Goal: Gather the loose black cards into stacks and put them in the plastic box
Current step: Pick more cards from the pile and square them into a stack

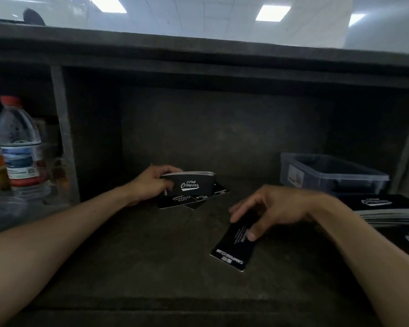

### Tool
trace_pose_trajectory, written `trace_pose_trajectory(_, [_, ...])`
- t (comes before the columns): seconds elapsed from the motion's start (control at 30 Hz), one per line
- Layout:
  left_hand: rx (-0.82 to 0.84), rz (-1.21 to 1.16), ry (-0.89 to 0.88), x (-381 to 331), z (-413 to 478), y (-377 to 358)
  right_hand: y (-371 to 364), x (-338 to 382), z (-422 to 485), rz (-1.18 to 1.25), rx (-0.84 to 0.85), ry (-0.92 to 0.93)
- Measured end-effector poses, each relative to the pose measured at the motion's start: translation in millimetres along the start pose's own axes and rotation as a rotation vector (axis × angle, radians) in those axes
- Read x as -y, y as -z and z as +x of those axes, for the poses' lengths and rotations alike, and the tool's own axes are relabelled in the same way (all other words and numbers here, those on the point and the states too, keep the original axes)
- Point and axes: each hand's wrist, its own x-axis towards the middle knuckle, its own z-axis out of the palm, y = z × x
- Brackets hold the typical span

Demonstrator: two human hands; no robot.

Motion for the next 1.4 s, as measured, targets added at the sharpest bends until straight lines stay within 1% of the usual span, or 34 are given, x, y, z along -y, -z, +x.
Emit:
trace_pose_trajectory(0.07, [0.005,0.011,-0.007,-1.6,-1.0,-2.8,-13.1,-3.7,3.3,-0.070,-0.103,0.036])
trace_pose_trajectory(0.17, [-0.006,0.013,0.005,-4.8,-4.7,-4.6,-35.3,0.3,21.6,-0.105,-0.394,0.087])
trace_pose_trajectory(0.2, [-0.006,0.006,0.011,-6.1,-7.1,-4.0,-39.0,3.4,26.7,-0.149,-0.450,0.091])
trace_pose_trajectory(0.23, [-0.007,-0.007,0.015,-7.6,-9.5,-2.8,-39.7,5.7,30.7,-0.196,-0.464,0.091])
trace_pose_trajectory(0.27, [-0.016,-0.029,0.016,-9.0,-11.6,-1.3,-37.9,7.3,33.2,-0.221,-0.438,0.082])
trace_pose_trajectory(0.37, [-0.117,-0.115,0.008,-12.1,-13.2,4.8,-23.9,9.1,35.9,-0.178,-0.277,0.018])
trace_pose_trajectory(0.47, [-0.202,-0.136,0.016,-7.3,-9.8,10.5,-14.2,14.0,40.3,-0.155,-0.222,-0.020])
trace_pose_trajectory(0.6, [-0.160,-0.131,0.078,5.2,-6.9,14.8,-9.0,20.4,50.7,-0.120,-0.215,0.042])
trace_pose_trajectory(0.67, [-0.154,-0.137,0.093,6.7,-4.3,15.9,-8.5,20.8,51.2,-0.148,-0.214,0.075])
trace_pose_trajectory(0.73, [-0.126,-0.114,0.090,6.1,-2.7,15.5,-9.8,20.2,50.5,-0.230,-0.251,0.106])
trace_pose_trajectory(0.77, [-0.108,-0.105,0.084,5.1,-2.4,14.7,-11.1,20.2,50.6,-0.308,-0.290,0.125])
trace_pose_trajectory(0.83, [-0.078,-0.101,0.062,4.4,-1.7,12.6,-17.2,21.4,52.3,-0.534,-0.412,0.179])
trace_pose_trajectory(0.9, [-0.056,-0.080,0.042,2.7,-0.6,11.6,-24.4,23.2,57.3,-0.736,-0.565,0.288])
trace_pose_trajectory(0.97, [-0.012,-0.058,0.037,1.5,0.6,12.6,-25.2,25.2,63.8,-0.811,-0.679,0.369])
trace_pose_trajectory(1.07, [0.054,-0.064,0.068,-2.2,-1.4,12.7,-17.9,27.4,79.9,-0.740,-0.847,0.349])
trace_pose_trajectory(1.13, [0.017,-0.114,0.091,-3.5,-0.6,12.0,-8.7,27.6,94.9,-0.630,-0.920,0.311])
trace_pose_trajectory(1.2, [0.008,-0.242,0.139,-3.1,0.4,11.9,-2.0,24.7,112.4,-0.592,-0.936,0.285])
trace_pose_trajectory(1.23, [0.040,-0.297,0.142,-3.2,0.2,12.3,-1.6,22.7,120.7,-0.589,-0.928,0.261])
trace_pose_trajectory(1.27, [0.071,-0.290,0.131,-2.8,-0.9,12.6,-3.4,20.1,128.3,-0.549,-0.925,0.246])
trace_pose_trajectory(1.3, [0.090,-0.219,0.107,-3.0,-3.1,12.6,-7.9,17.8,135.4,-0.433,-0.945,0.258])
trace_pose_trajectory(1.33, [0.090,-0.096,0.070,-2.1,-4.3,12.4,-13.0,15.7,141.1,-0.271,-0.966,0.281])
trace_pose_trajectory(1.37, [0.071,0.000,0.030,-0.2,-3.5,11.9,-16.7,14.6,144.5,-0.123,-0.989,0.289])
trace_pose_trajectory(1.4, [0.047,0.045,0.007,3.2,-0.5,11.6,-17.3,12.6,147.0,-0.006,-1.021,0.285])
